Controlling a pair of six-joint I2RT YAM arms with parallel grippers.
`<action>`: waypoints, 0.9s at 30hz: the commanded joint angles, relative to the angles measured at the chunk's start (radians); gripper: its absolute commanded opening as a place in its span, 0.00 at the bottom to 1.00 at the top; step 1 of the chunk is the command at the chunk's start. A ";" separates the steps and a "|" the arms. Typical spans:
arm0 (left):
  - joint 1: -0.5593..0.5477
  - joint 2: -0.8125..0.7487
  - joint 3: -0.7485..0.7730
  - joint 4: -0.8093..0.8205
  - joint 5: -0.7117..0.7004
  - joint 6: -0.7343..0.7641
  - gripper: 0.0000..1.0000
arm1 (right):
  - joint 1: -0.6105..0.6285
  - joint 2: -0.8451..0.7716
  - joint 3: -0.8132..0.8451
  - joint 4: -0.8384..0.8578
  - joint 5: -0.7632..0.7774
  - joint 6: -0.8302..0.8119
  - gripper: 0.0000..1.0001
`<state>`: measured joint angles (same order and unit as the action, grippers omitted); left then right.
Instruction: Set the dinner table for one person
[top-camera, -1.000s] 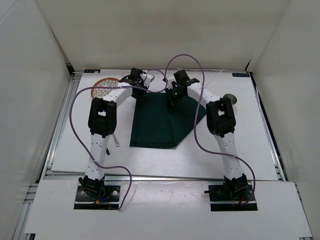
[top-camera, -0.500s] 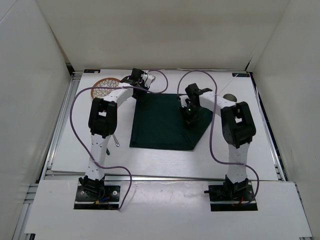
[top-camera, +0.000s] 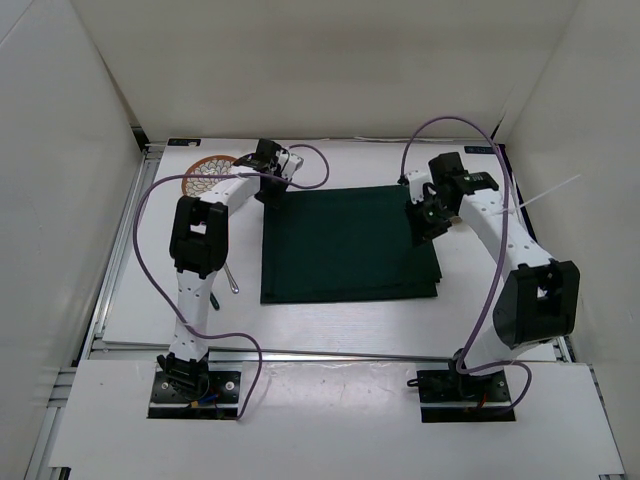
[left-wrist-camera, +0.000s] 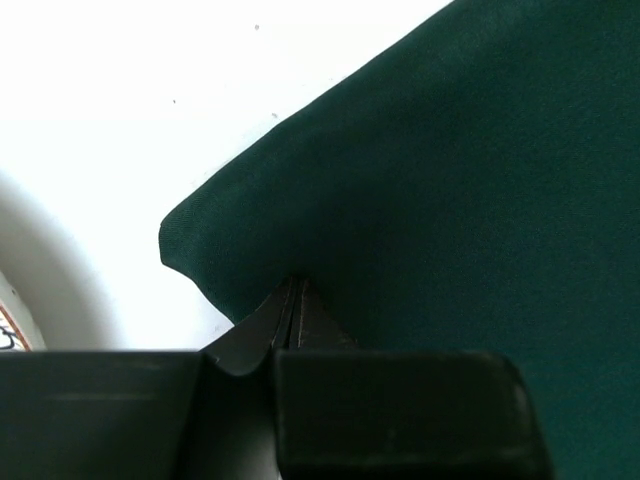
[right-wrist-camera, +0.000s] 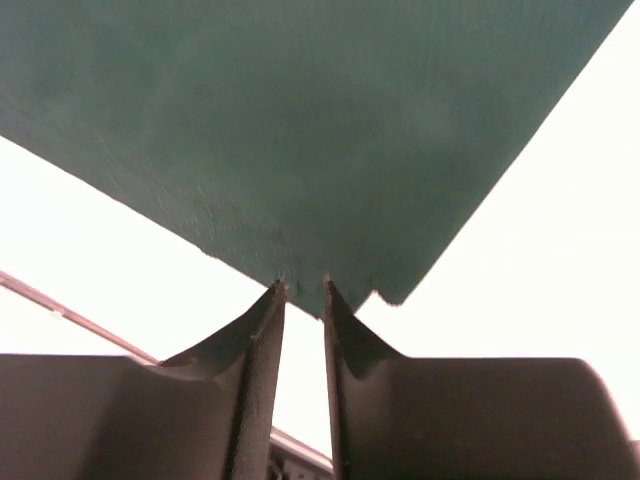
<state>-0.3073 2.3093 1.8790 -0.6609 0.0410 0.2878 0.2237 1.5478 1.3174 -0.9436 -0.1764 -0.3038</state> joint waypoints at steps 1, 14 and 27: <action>0.016 -0.065 -0.011 -0.048 -0.024 0.010 0.10 | -0.006 0.058 0.065 -0.007 -0.058 0.006 0.27; 0.034 0.096 0.184 -0.048 -0.064 0.010 0.10 | -0.046 -0.014 0.005 0.039 -0.052 0.025 0.26; -0.013 0.059 0.152 -0.048 -0.087 -0.010 0.18 | -0.073 -0.014 0.023 0.029 -0.052 0.015 0.29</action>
<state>-0.3050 2.4252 2.0659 -0.6842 -0.0368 0.2935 0.1577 1.5711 1.3239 -0.9176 -0.2188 -0.2890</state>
